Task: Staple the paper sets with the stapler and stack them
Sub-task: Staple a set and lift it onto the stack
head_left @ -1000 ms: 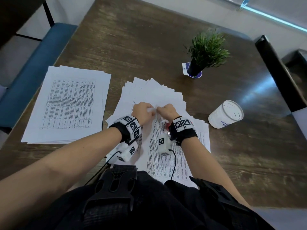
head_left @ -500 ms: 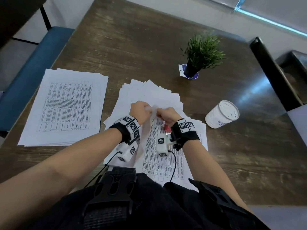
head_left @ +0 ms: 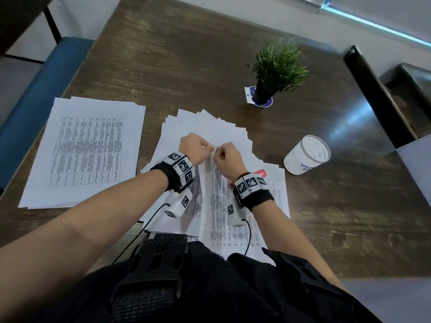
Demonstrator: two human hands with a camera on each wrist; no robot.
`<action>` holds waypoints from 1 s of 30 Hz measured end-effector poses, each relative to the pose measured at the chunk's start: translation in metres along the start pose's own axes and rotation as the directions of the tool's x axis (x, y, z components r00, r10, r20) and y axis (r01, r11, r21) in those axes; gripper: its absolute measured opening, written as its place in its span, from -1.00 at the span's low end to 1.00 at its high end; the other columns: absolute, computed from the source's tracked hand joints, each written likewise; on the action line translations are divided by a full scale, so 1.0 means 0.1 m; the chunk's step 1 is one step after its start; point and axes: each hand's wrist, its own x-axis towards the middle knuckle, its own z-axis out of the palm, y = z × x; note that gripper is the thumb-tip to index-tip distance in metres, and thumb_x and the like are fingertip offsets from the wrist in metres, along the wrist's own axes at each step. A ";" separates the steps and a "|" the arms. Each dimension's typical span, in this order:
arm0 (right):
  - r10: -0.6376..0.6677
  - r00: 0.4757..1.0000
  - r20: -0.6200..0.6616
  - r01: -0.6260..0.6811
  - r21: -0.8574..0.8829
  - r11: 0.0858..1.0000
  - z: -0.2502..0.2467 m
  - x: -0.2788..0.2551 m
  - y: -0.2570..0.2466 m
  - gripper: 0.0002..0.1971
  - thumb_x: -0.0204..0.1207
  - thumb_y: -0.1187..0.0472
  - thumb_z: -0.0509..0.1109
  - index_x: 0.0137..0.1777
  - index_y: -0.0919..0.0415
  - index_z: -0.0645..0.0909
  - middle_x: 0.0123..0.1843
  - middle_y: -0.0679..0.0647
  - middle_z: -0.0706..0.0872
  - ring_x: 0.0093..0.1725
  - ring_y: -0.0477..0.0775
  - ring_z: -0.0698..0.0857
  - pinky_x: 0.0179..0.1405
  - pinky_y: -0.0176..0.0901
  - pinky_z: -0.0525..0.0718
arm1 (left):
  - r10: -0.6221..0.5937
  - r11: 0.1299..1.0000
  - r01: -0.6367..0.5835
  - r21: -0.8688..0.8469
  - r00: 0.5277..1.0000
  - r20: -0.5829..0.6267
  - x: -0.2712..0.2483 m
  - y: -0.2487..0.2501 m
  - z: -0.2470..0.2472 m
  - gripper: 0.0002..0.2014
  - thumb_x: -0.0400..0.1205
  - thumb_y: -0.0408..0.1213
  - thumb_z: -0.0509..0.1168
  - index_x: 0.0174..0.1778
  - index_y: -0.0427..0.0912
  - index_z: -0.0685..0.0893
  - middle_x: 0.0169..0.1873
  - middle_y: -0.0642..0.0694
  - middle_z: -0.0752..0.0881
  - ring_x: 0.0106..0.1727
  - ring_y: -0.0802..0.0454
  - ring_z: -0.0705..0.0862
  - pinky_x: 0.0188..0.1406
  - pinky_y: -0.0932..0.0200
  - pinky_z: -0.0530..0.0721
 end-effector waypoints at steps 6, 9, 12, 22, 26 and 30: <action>0.125 0.992 0.010 -0.126 0.032 0.992 -0.02 0.07 0.09 -0.83 0.55 0.25 0.36 -0.09 0.35 0.73 -0.12 0.18 0.79 -0.13 0.11 0.68 -0.06 -0.12 0.61 | -0.006 1.000 0.006 -0.008 0.997 0.073 0.06 -0.05 0.01 -0.60 0.59 -0.18 0.36 -0.59 -0.16 0.58 -0.60 0.01 0.53 -0.45 0.03 0.47 -0.38 0.21 0.47; 0.180 0.983 0.043 -0.184 0.099 0.978 -0.03 0.10 0.09 -0.86 0.50 0.26 0.38 -0.23 0.27 0.73 -0.30 0.10 0.74 -0.25 0.03 0.64 -0.18 -0.18 0.56 | 0.012 1.000 -0.012 -0.008 0.994 0.109 0.08 -0.09 0.00 -0.55 0.60 -0.19 0.33 -0.64 -0.21 0.53 -0.68 0.09 0.43 -0.50 0.06 0.40 -0.46 0.22 0.36; 0.231 0.970 0.078 -0.242 0.176 0.954 -0.02 0.14 0.13 -0.70 0.49 0.26 0.39 -0.49 0.14 0.61 -0.51 0.01 0.66 -0.37 0.06 0.65 -0.32 -0.16 0.53 | 0.045 0.999 -0.043 -0.020 0.988 0.147 0.11 -0.14 0.01 -0.73 0.62 -0.15 0.31 -0.38 -0.14 0.65 -0.42 -0.06 0.54 -0.33 0.04 0.48 -0.31 0.17 0.44; -0.037 0.993 0.116 0.034 0.021 0.999 -0.05 0.06 0.12 -0.84 0.62 0.38 0.25 -0.18 0.19 0.51 -0.27 0.07 0.64 -0.28 0.08 0.56 -0.25 -0.19 0.45 | 0.046 0.999 -0.045 -0.013 0.997 0.069 0.08 -0.10 0.01 -0.75 0.55 -0.19 0.43 -0.43 -0.08 0.59 -0.42 -0.04 0.53 -0.31 0.06 0.45 -0.26 0.14 0.51; -0.173 0.981 0.083 0.176 -0.023 0.984 -0.09 0.00 0.07 -0.89 0.59 0.44 0.26 -0.14 0.43 0.58 -0.22 0.24 0.67 -0.24 0.14 0.54 -0.24 -0.17 0.38 | -0.087 0.994 0.088 0.061 0.996 -0.019 0.10 -0.10 0.01 -0.52 0.57 -0.27 0.38 -0.64 -0.11 0.33 -0.62 -0.02 0.32 -0.46 0.02 0.33 -0.43 0.21 0.39; 0.023 0.961 -0.277 0.005 0.100 0.995 -0.31 0.05 0.16 -0.89 0.61 0.40 0.27 -0.10 0.42 0.61 -0.19 0.20 0.70 -0.19 0.14 0.60 -0.20 -0.22 0.39 | 0.005 0.999 -0.006 0.031 1.000 0.031 0.13 -0.09 0.00 -0.55 0.57 -0.29 0.35 -0.61 -0.14 0.33 -0.60 -0.06 0.29 -0.50 0.01 0.32 -0.49 0.23 0.32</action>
